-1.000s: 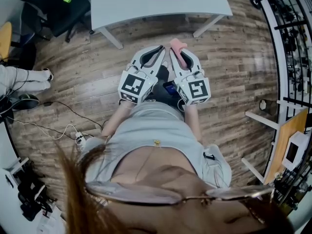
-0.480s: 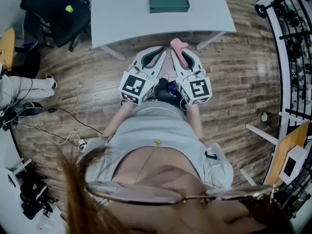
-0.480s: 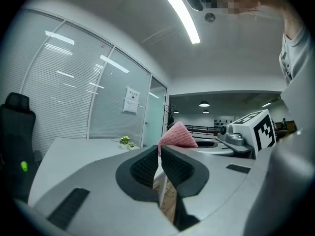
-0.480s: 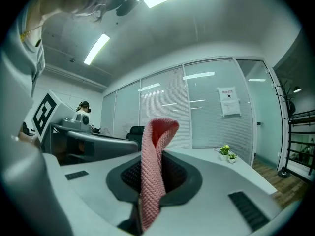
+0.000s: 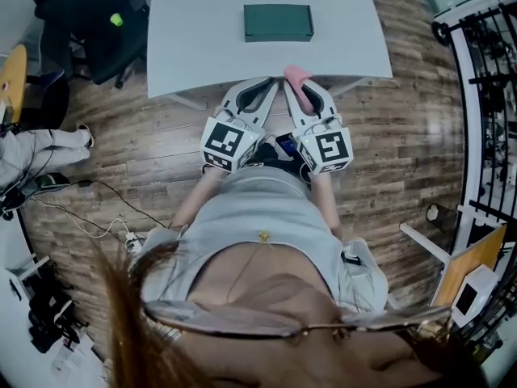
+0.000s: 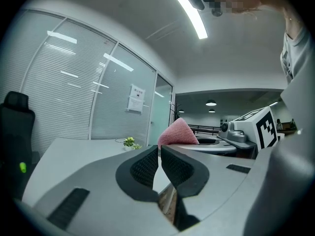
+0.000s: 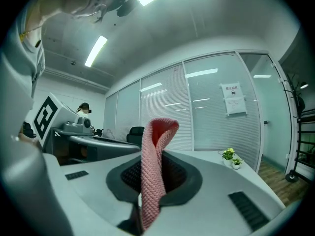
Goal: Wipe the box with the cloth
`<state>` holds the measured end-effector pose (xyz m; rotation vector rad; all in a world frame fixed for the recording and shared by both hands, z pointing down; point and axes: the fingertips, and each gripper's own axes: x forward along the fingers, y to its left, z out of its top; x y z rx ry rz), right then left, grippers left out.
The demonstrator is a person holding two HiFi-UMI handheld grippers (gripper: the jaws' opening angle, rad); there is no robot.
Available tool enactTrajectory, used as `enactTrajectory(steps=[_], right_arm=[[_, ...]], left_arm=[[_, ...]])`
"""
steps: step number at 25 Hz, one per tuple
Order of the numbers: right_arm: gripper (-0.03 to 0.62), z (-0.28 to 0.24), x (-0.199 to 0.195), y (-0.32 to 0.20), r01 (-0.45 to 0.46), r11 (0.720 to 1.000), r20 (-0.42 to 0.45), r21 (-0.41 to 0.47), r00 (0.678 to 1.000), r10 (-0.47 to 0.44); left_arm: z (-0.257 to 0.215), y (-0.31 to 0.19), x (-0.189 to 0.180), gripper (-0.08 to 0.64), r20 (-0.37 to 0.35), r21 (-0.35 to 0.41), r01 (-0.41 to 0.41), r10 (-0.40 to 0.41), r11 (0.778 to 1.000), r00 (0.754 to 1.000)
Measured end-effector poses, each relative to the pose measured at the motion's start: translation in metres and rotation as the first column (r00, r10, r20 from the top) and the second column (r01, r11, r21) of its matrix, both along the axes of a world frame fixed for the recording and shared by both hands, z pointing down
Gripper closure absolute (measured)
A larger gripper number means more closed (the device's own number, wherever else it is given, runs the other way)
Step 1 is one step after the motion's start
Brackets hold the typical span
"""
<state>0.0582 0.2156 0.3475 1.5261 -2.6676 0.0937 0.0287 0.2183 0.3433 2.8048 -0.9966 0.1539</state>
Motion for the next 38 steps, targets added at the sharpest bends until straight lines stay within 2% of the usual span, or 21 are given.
enactTrajectory(steps=[8, 16, 25, 38], right_arm=[[0.549, 0.002, 0.013, -0.030, 0.044, 0.999, -0.013, -0.003, 0.999, -0.044], [0.549, 0.006, 0.032, -0.042, 0.001, 1.000, 0.010, -0.010, 1.000, -0.001], [0.549, 0.008, 0.041, -0.077, -0.035, 0.999, 0.011, -0.005, 0.999, 0.035], [0.549, 0.020, 0.044, -0.170, -0.077, 0.996, -0.028, -0.044, 0.997, 0.076]], left_arm=[[0.001, -0.031, 0.019, 0.518, -0.016, 0.002, 0.030, -0.030, 1.000, 0.999], [0.004, -0.045, 0.023, 0.518, -0.001, 0.003, 0.055, -0.055, 0.998, 0.998], [0.007, -0.081, 0.037, 0.518, 0.004, 0.007, 0.001, -0.001, 1.000, 1.000], [0.020, -0.174, 0.043, 0.518, 0.009, -0.026, -0.066, 0.066, 0.997, 0.998]])
